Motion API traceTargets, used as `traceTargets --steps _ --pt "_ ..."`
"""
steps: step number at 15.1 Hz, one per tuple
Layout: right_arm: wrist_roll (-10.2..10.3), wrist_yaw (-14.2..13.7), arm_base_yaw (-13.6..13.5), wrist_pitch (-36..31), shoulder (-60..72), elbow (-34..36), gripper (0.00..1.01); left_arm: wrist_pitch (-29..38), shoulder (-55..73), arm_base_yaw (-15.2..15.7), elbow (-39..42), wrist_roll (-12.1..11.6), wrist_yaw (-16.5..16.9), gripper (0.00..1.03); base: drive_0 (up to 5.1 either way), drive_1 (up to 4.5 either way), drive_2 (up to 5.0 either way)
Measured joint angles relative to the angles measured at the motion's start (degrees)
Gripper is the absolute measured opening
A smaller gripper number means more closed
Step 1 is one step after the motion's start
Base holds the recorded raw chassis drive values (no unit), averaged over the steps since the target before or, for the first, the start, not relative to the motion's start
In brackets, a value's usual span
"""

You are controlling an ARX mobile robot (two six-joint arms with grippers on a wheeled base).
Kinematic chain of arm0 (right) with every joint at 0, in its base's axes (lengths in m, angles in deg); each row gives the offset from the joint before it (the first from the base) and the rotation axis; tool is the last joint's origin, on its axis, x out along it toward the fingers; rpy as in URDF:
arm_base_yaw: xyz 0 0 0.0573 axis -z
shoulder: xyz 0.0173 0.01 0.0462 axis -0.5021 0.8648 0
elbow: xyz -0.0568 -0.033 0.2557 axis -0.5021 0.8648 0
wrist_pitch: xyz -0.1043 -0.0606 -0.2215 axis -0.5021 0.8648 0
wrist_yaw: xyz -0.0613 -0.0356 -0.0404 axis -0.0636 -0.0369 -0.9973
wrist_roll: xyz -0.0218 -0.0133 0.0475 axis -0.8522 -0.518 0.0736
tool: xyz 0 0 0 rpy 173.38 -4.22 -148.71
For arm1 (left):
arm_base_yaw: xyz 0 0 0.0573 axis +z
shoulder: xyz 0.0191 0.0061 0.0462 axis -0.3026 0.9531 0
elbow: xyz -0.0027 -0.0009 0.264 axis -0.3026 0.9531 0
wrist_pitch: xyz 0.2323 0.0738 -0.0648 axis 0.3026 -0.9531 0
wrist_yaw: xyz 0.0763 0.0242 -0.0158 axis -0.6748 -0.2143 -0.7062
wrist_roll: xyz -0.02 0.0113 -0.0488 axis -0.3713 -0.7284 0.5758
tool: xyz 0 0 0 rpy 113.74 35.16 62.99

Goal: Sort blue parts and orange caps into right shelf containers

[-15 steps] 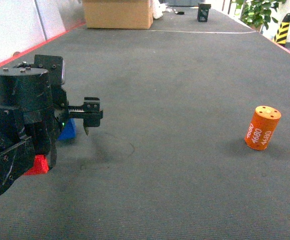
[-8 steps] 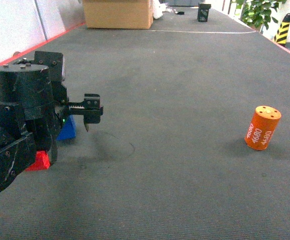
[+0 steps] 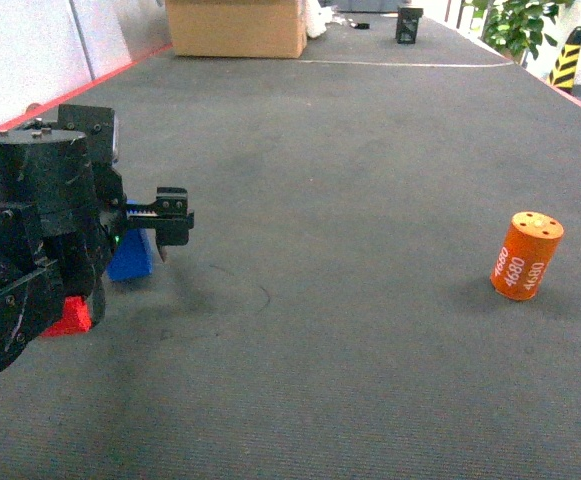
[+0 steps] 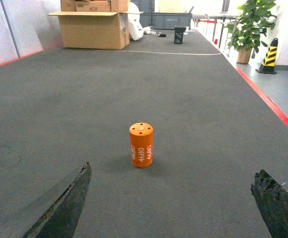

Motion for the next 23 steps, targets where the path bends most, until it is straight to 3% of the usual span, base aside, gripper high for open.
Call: traceTargets --steps 10,12,14,16,23 --pt "0.0 0.0 0.0 0.0 0.0 0.0 0.98 -0.3 0.6 0.4 0.0 -0.1 -0.2 0.98 0.0 0.00 0.0" --pt "0.0 0.0 0.0 0.0 0.0 0.0 0.98 -5.7 0.6 0.7 -0.3 3.0 0.0 0.98 0.0 0.00 0.0" --pt "0.0 0.0 0.0 0.0 0.0 0.0 0.98 -2.6 -0.2 1.0 0.5 2.8 -0.4 0.42 0.0 0.00 0.0" --pt "0.0 0.0 0.0 0.0 0.0 0.0 0.98 -0.9 -8.5 -1.4 7.0 2.0 -1.4 0.42 0.0 0.00 0.0" --pt "0.0 0.0 0.0 0.0 0.0 0.0 0.98 -0.9 -14.1 -2.8 10.6 2.0 -2.3 0.42 0.0 0.00 0.0"
